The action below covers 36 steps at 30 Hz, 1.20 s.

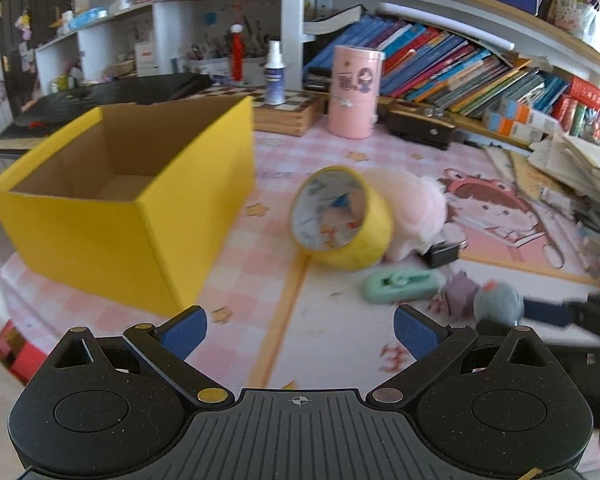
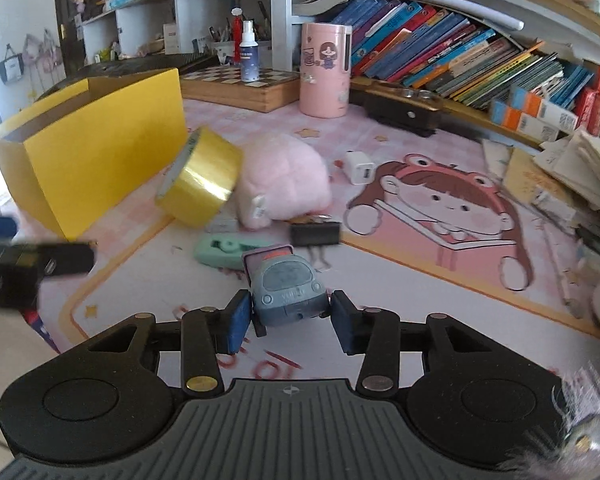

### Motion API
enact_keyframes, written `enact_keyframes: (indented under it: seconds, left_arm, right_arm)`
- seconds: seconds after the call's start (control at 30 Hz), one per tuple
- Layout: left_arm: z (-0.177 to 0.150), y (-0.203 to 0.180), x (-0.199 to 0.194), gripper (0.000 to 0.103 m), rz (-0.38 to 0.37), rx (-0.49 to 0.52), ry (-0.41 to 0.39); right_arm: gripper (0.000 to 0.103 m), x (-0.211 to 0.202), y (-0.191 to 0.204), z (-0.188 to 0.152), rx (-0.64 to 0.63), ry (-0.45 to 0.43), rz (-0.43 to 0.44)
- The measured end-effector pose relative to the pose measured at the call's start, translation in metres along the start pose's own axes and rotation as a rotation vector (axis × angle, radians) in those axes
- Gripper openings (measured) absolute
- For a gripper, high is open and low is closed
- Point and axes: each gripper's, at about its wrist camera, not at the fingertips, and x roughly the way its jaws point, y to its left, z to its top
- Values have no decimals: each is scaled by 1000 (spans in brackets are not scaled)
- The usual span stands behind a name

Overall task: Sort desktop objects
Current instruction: 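Grasp the yellow tape roll with the left tool while the right holds the car, then lift and carry the tape roll and toy car toward the yellow box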

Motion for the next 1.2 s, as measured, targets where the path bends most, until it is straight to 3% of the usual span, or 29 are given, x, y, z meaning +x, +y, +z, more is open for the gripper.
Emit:
enact_keyframes:
  seconds: [0.23,0.3,0.37,0.7,1.03,1.2]
  left_arm:
    - [18,-10,30,101,-35,-53,3]
    - [24,-12,37,101,-30,-64,-8]
    - [31,-14,46,101,-36,-74,-18]
    - [53,-4,97,101,-71,-140,28]
    - [53,8,118,100,-187,-223,50]
    - [55,6,117,92,-195,-210,58]
  right_arm:
    - [42,0,-17,-14,-22,54,-3]
    - [51,2,-19,-16,-24,60,2]
    - [53,5,-22,-17,-23,62,14]
    - [54,19,-24,-13,-34,91,61]
    - [54,22,-27,-14,-33,108,66]
    - [53,22,-27,-14,-30,110,64]
